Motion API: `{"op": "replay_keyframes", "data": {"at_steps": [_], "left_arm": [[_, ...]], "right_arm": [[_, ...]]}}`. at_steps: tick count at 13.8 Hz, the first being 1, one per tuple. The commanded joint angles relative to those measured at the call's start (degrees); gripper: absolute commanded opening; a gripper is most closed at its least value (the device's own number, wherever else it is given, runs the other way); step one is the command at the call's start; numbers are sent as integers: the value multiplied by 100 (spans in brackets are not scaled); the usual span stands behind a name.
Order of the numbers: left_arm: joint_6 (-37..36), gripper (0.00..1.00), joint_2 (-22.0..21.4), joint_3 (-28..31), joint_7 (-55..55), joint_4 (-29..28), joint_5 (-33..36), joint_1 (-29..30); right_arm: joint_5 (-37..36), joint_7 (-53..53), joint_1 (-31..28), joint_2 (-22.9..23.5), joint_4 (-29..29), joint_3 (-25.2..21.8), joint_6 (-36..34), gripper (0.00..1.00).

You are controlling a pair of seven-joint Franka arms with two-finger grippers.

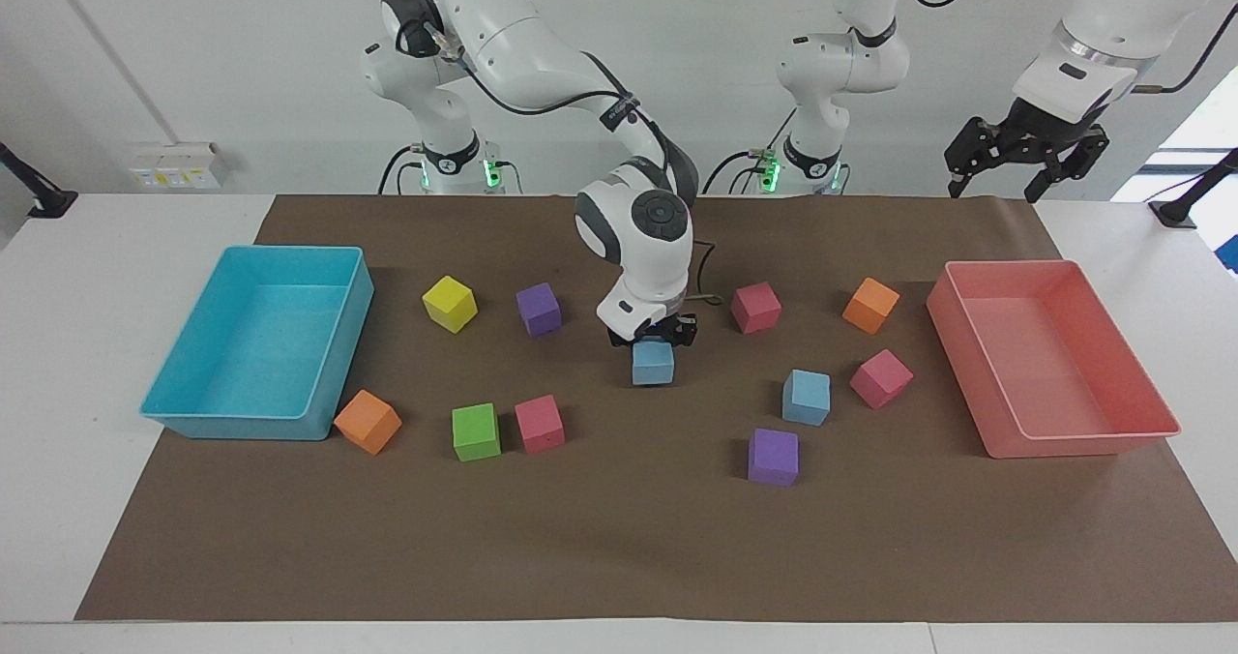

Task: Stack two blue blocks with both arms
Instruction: 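Carry the light-blue cube with the right gripper toward the table center, then set the cube down with the right gripper while the left gripper reaches out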

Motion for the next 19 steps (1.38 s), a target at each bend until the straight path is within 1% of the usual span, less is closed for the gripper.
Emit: {"op": "replay_keyframes", "data": {"at_steps": [1, 6, 7, 8, 9, 10, 11, 13, 16, 19], "left_arm": [[265, 100, -113, -29, 25, -163, 44, -12], [538, 100, 1, -65, 34, -163, 53, -56], [608, 100, 36, -65, 34, -181, 53, -117], [713, 100, 132, -65, 34, -181, 53, -144], [836, 100, 211, -65, 34, -181, 53, -161], [950, 100, 308, -65, 25, -181, 53, -275], [1073, 100, 378, -65, 25, -207, 53, -337], [1424, 100, 466, -65, 25, -417, 53, -363], [1996, 100, 458, -73, 25, -935, 53, -530], [2637, 100, 502, -74, 25, -1436, 53, -671]], "right_arm": [[18, 156, 124, 164, 120, 13, 67, 0], [36, 147, 133, 147, -82, 13, 32, 0], [36, 147, 133, 147, -83, 13, 32, 8], [36, 147, 125, 147, -83, 13, 32, 39], [36, 147, 116, 147, -74, 13, 32, 87], [36, 164, 124, 147, -56, 13, 23, 100], [36, 182, 142, 120, -48, 13, 32, 100], [53, 191, 116, -124, -74, 13, 6, 100], [229, 182, -25, -529, -100, 13, -65, 100], [238, 165, -86, -767, -170, 4, -117, 100]]}}
